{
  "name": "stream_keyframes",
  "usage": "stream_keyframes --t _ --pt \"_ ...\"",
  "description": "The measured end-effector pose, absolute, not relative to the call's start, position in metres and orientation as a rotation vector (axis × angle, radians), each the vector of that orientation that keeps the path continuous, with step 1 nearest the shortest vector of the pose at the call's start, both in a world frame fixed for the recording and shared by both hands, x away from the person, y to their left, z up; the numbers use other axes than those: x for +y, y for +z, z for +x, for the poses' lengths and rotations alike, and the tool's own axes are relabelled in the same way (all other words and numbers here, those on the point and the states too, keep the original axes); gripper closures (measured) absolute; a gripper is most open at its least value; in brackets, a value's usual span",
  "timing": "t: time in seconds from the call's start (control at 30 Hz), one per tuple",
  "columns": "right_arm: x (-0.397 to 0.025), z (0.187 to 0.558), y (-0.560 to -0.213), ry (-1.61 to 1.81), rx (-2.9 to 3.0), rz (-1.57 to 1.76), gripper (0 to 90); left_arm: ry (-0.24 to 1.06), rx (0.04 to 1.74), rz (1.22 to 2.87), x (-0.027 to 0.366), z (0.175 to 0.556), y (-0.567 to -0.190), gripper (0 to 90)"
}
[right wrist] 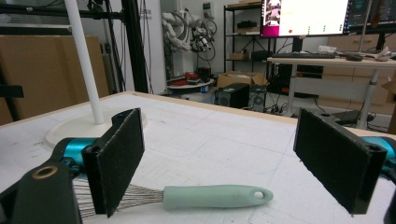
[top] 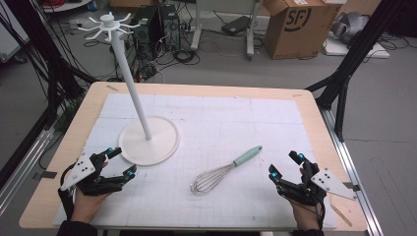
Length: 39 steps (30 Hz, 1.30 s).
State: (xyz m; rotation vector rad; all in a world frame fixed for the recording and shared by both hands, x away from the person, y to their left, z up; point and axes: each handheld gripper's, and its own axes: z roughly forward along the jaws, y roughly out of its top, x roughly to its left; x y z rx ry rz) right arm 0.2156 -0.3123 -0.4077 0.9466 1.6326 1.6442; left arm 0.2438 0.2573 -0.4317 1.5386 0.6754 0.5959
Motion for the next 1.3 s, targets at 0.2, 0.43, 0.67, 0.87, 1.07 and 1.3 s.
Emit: stream_keyframes --t 0.2,0.43,0.67,0.87,1.07,1.3 --pt "-0.312 0.215 -0.407 1.648 1.627 0.945 15.2 0.595 0.634 1.544 0.251 0.241 -0.424 18.8" --pt "-0.312 0.216 -0.407 1.647 1.626 0.944 15.2 0.597 0.637 1.547 0.252 0.241 -0.424 18.8" --pt "-0.311 0.216 -0.407 1.647 1.623 0.945 15.2 0.598 0.639 1.548 0.251 0.241 -0.424 18.9" --pt "-0.311 0.216 -0.407 1.649 1.623 0.939 15.2 0.589 0.631 1.551 0.249 0.240 -0.421 19.0" --pt "-0.312 0.217 -0.407 1.656 1.618 0.945 15.2 0.573 0.601 1.544 0.238 0.236 -0.412 19.1" --pt "-0.313 0.217 -0.407 1.665 1.607 0.950 15.2 0.524 0.573 1.534 0.217 0.238 -0.403 18.8"
